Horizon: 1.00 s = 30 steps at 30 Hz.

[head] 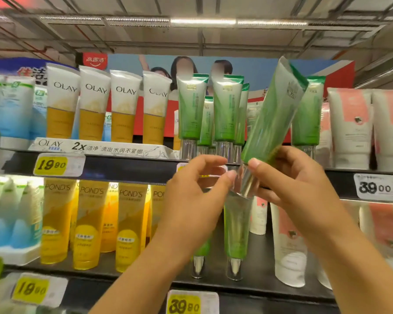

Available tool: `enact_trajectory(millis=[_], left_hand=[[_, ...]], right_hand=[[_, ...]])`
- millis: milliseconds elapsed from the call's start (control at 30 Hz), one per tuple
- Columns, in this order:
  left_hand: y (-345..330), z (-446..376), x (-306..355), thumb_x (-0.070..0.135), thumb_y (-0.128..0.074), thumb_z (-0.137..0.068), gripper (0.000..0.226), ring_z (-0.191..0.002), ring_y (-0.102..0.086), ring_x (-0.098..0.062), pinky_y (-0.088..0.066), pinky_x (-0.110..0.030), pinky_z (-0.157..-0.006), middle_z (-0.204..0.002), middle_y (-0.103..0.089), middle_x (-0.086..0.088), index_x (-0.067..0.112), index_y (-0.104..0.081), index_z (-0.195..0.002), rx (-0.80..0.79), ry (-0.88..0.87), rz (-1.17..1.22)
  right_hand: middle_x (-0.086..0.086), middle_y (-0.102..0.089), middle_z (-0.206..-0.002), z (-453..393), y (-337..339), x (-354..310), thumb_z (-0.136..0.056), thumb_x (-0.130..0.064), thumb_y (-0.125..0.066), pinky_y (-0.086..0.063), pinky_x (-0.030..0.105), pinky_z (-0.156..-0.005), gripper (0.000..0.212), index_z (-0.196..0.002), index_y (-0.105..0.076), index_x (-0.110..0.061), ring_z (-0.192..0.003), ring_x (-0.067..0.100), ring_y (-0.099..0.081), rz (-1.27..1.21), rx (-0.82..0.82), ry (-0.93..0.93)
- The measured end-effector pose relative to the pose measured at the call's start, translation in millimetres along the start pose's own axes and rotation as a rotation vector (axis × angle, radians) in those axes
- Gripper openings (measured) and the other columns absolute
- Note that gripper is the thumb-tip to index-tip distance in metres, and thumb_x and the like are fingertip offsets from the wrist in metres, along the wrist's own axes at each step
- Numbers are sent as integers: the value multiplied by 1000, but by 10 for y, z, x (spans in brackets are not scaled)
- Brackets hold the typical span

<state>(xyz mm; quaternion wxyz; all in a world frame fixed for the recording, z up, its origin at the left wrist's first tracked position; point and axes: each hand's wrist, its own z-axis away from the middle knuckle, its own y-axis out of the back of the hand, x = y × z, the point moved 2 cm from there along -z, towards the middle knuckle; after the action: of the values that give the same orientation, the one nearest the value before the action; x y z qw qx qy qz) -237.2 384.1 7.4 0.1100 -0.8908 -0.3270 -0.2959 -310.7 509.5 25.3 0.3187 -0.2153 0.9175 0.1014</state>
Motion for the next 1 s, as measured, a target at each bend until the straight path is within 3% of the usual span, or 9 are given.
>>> enact_trajectory(millis=[167,367,533,700,833,1000], left_hand=[[47,502,-235,13,-68,-81,15,-83,-66,-4,-52,-23,-75,-88,-72,7,24,-67,-91,-65,139,198],[253,1103,-470,11,-68,-80,20,-81,-68,-4,-55,-21,-76,-82,-71,15,24,-66,-94,-93,364,299],[433,1522,-590,9,-67,-81,19,-84,-70,-8,-56,-21,-74,-86,-73,8,17,-67,-98,-95,512,428],[606,1930,-706,20,-71,-62,32,-77,-70,-10,-55,-21,-66,-87,-75,-1,14,-69,-93,-123,773,553],[749,2290,-752,16,-70,-61,36,-75,-70,-13,-57,-25,-67,-84,-74,-4,6,-67,-96,-182,975,647],[944,2638,-734,14,-72,-62,32,-82,-67,-24,-57,-28,-66,-89,-71,-14,2,-70,-92,-216,1099,692]], right_hand=[[3,-73,-94,482,-234,222,-59,-35,-68,-55,42,-84,44,-99,-63,-17,-89,15,-69,-101,20,-115],[-2,-74,-90,1040,-498,468,-74,-18,-70,-53,19,-68,30,-103,-63,-19,-83,10,-69,-176,43,-228],[-5,-74,-92,1429,-688,548,-68,-20,-70,-51,15,-67,44,-111,-59,-15,-85,6,-69,-203,75,-309],[-1,-74,-86,1822,-791,617,-64,-29,-67,-53,19,-70,42,-104,-62,-15,-83,9,-69,-272,131,-423],[-5,-72,-80,2121,-829,656,-71,-27,-61,-57,26,-74,35,-102,-62,-11,-79,9,-67,-262,216,-504],[0,-74,-85,2493,-923,622,-74,-25,-61,-58,28,-74,35,-105,-63,-10,-83,16,-70,-286,269,-597]])
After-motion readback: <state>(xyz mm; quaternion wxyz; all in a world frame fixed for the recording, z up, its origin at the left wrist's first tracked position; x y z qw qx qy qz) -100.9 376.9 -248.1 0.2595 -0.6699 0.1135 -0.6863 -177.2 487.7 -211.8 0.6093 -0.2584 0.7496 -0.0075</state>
